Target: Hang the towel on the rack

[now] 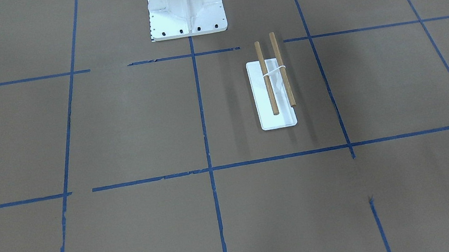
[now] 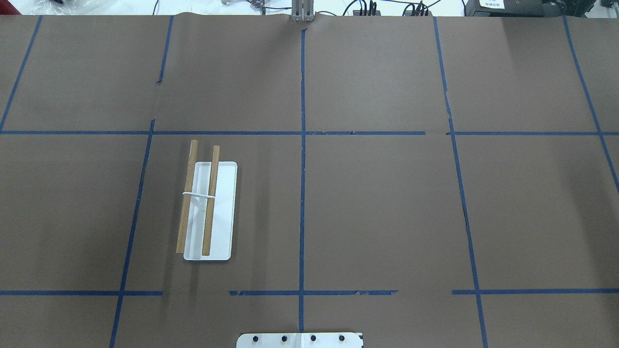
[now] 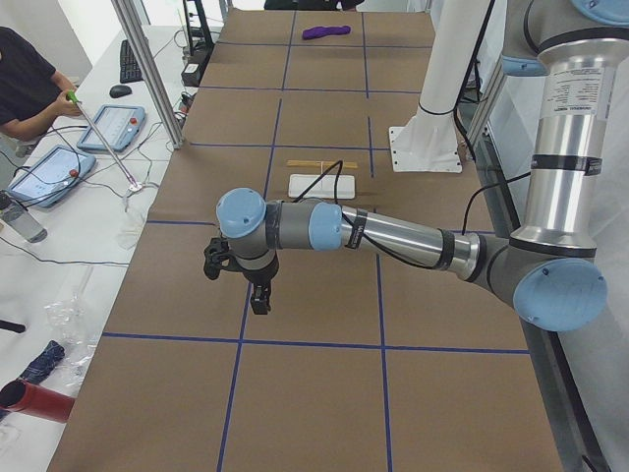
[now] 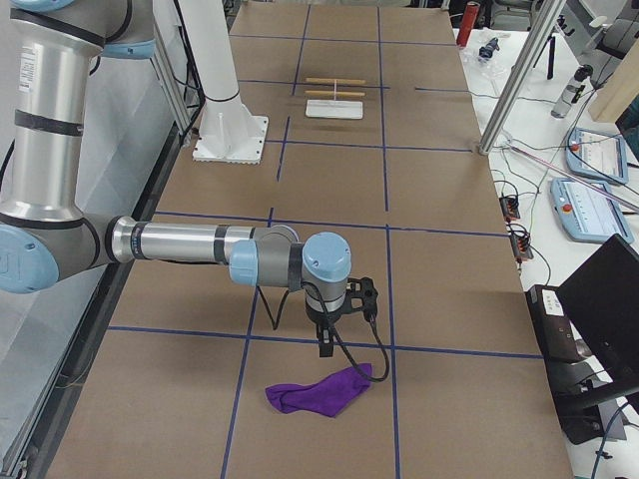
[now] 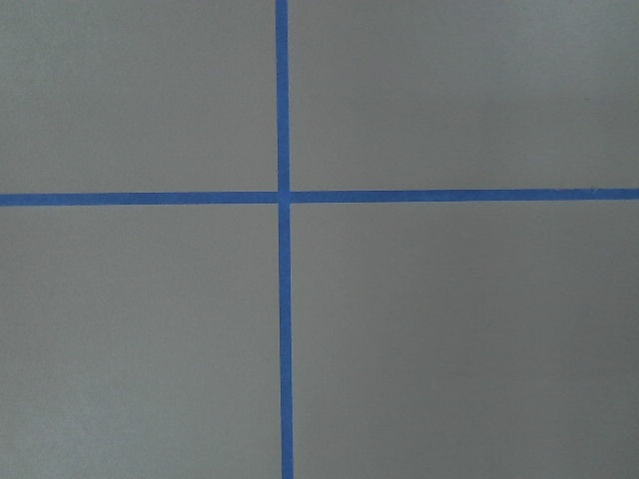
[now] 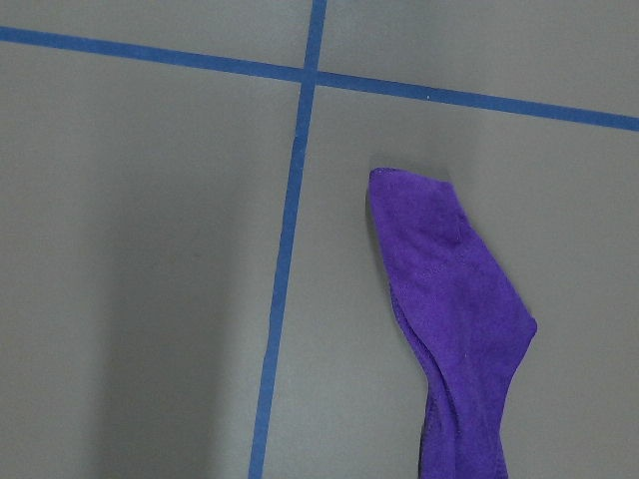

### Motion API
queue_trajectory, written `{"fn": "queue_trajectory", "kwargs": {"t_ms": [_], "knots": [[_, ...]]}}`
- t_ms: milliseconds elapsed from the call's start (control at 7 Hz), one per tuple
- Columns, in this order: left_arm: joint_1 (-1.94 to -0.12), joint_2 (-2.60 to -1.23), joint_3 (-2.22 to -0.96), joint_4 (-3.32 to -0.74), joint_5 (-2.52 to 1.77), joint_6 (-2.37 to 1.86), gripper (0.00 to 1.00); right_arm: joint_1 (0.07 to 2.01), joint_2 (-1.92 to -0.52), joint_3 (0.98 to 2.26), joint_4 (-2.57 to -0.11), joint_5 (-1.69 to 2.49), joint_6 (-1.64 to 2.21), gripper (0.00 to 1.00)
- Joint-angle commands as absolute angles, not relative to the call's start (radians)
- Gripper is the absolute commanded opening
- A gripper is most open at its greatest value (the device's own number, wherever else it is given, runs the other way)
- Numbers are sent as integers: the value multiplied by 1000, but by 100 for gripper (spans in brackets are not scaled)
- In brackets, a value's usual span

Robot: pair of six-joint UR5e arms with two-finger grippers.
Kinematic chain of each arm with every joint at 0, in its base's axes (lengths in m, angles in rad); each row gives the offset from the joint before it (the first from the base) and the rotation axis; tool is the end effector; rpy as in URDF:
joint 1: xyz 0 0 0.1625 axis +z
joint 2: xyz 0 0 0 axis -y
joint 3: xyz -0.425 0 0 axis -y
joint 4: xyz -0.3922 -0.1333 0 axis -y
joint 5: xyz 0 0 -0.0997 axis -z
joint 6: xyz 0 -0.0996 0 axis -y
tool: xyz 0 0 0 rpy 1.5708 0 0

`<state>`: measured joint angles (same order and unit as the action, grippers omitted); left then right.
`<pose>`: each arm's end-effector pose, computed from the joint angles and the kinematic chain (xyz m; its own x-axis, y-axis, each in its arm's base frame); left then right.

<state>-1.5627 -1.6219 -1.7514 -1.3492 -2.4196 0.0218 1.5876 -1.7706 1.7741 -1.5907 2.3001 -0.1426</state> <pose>-0.0545 -0.5042 0.5617 0.6605 0.0347 -0.7501 -0.0225 0.9994 0.0265 0.0737 -0.4051 0.6536 0.7402 -0.1189 0.6618 0.0893 0.9929 0.0785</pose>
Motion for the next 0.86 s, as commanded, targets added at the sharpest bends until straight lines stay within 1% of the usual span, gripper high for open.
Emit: {"fn": "queue_trajectory", "kwargs": {"t_ms": [0,429,714], "knots": [[-1562,-1621,-1788,-1344,-2422,17,100,1588,-1766,1790,-1591,2328,-137,100],[-1556,-1615,-1813,-1351,-2422,17,100,1566,-1763,1825,-1597,2365,-66,100],[-1539,-1617,-1804,-1356,-2436,15,100,1524,-1763,1844,-1594,2364,-29,100]]}}
